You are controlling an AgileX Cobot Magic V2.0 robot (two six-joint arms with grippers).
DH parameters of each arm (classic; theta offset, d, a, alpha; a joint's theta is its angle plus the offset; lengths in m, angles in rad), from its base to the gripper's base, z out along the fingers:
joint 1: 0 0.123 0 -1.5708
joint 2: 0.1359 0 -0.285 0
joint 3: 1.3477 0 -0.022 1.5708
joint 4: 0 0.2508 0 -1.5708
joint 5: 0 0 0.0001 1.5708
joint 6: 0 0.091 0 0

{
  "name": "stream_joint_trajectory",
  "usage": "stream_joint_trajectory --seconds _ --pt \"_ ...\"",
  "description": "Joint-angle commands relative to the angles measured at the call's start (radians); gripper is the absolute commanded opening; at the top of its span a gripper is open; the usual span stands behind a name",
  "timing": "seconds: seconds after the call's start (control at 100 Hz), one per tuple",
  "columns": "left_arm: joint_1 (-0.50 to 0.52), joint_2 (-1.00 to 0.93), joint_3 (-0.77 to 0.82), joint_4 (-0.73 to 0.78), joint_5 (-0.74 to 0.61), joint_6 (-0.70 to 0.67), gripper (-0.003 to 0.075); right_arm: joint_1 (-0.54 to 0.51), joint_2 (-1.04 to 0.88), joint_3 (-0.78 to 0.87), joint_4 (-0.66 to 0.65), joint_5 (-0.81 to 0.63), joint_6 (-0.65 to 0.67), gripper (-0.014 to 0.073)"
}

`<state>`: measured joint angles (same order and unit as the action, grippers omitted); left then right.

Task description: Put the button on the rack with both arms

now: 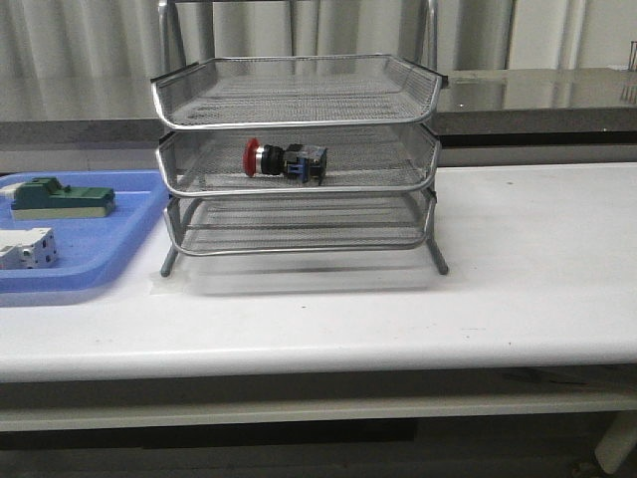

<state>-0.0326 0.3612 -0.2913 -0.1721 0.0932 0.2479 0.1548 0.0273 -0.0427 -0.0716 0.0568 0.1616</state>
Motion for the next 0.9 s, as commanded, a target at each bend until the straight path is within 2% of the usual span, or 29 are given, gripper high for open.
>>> stream_joint_trajectory --seconds 0.0,0.12,0.89 --pt "0.003 0.005 -0.029 -0.010 -0.079 -0.009 0.0004 -0.005 -0.006 0.007 0.006 -0.094 0.006 -0.0057" --pt "0.003 0.005 -0.029 -0.010 -0.079 -0.009 0.0004 -0.005 -0.038 0.056 0.011 -0.130 0.006 -0.0057" --pt "0.003 0.005 -0.029 -0.010 -0.079 -0.009 0.0004 -0.005 -0.058 0.054 0.011 -0.115 0.006 -0.0057"
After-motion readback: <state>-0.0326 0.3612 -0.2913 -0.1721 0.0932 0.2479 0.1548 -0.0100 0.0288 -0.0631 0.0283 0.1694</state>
